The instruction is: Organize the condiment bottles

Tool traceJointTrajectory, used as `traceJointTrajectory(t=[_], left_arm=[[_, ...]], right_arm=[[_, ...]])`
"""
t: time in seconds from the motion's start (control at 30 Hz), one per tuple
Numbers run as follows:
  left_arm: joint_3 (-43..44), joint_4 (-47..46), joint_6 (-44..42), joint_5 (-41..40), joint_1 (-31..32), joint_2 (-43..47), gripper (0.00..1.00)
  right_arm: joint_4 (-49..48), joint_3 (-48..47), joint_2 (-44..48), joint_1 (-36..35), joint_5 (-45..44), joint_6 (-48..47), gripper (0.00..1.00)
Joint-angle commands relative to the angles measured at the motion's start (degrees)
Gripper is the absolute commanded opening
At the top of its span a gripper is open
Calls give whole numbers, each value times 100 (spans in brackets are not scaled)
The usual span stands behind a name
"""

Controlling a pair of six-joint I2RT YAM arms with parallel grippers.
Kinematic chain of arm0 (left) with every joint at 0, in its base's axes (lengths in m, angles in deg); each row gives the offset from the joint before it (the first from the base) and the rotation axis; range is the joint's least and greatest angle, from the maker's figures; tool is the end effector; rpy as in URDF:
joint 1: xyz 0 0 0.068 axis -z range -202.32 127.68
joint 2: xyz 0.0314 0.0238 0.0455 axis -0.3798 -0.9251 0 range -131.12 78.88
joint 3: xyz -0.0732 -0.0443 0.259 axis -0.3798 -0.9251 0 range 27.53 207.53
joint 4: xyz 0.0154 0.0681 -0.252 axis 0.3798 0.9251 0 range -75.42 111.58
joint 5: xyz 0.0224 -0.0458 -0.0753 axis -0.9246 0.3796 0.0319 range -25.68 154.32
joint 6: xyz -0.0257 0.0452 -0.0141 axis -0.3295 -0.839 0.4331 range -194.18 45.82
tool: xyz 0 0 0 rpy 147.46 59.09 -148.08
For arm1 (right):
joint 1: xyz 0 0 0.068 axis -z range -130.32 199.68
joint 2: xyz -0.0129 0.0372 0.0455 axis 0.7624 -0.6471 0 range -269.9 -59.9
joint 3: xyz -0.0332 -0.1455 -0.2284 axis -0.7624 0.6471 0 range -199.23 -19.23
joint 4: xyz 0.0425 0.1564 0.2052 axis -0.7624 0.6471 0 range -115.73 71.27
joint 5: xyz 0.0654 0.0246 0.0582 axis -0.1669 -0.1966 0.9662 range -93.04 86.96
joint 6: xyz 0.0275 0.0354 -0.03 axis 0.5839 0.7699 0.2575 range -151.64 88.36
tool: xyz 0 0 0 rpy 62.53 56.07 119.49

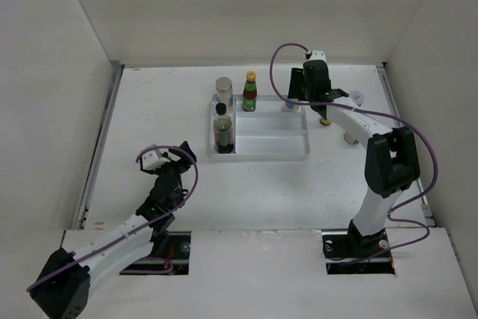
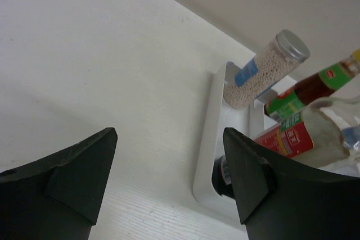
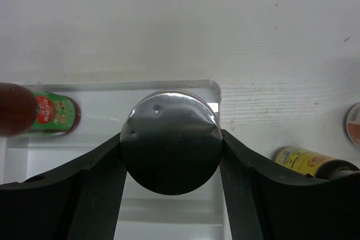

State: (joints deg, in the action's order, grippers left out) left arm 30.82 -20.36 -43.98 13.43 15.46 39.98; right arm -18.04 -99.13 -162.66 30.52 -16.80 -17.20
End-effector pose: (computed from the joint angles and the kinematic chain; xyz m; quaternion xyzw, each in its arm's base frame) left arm 0.1318 -0.0670 0.1843 -0.2589 0.6608 -0.1015 0.6972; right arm 0.4004 0.1301 0.2759 0.0239 0.8639 0.0427 0.5013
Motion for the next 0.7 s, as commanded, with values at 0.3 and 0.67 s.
traceJointTrajectory(t=[0.3, 0.67], left_arm=[[84, 558, 900, 712, -697, -259, 100], [172, 770, 892, 879, -829, -249, 100]], right_arm=[[-873, 71, 414, -277, -672, -336, 100], [-1349, 1343, 2338, -138, -1234, -161, 100]])
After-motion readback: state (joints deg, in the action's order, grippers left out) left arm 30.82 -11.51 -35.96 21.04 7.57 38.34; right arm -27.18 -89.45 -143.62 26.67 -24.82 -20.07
